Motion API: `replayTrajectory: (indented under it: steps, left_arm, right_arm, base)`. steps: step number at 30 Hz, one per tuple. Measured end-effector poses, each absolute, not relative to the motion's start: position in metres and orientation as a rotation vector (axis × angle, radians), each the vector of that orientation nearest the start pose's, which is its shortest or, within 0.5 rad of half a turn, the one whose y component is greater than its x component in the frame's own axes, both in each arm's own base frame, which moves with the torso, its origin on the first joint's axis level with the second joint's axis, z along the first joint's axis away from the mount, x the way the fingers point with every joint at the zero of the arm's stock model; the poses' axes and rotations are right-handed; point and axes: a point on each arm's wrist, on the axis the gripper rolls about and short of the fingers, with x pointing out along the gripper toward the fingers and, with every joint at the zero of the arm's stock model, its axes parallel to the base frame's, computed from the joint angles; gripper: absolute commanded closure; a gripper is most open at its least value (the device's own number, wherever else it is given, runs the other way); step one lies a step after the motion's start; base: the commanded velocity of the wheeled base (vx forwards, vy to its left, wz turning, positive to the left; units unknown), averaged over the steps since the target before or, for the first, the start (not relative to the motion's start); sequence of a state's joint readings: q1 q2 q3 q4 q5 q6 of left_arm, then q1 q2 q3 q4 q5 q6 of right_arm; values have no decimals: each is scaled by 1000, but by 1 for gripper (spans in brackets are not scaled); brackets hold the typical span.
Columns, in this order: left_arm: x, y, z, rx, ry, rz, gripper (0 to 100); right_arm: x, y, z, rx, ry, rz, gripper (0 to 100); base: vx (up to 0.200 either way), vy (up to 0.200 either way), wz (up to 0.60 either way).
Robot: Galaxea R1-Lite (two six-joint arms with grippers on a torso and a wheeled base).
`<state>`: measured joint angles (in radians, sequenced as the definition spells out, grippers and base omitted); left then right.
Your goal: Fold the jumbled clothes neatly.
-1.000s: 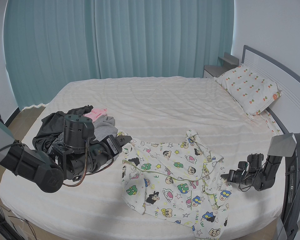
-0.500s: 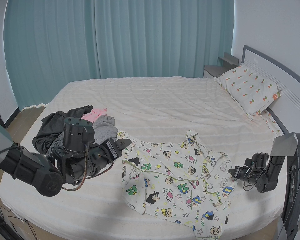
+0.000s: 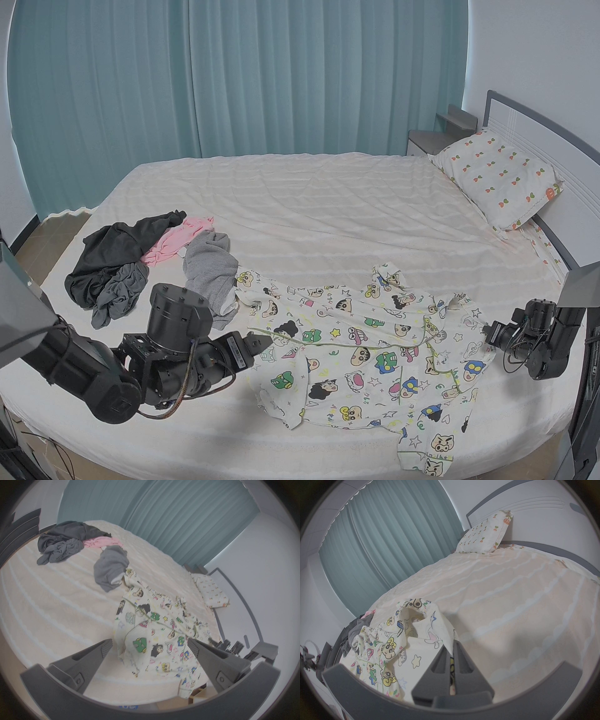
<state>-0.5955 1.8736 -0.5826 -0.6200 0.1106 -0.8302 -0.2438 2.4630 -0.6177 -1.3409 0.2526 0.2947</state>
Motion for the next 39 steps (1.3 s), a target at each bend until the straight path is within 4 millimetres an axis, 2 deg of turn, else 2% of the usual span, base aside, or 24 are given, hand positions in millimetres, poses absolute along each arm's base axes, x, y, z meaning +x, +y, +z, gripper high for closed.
replayTrajectory:
  steps: [9, 22, 32, 33, 39]
  left_arm:
    - [236, -191, 35, -459, 901, -205, 0]
    - [250, -243, -4, -451, 895, -225, 0]
    - [253, -256, -27, -417, 903, -200, 0]
    - [254, -257, -27, -417, 899, -198, 100]
    - [257, -260, -29, -407, 872, -172, 100]
  right_arm:
    - [343, -86, -47, 402, 462, -105, 100]
    - [342, -83, -49, 404, 469, -96, 100]
    - [342, -81, -49, 404, 472, -91, 100]
    - [343, -81, -49, 404, 472, -90, 100]
    - [343, -80, -50, 404, 475, -89, 100]
  base:
    - [0, 0, 0]
    - [0, 0, 0]
    - [0, 0, 0]
    - [0, 0, 0]
    - [0, 0, 0]
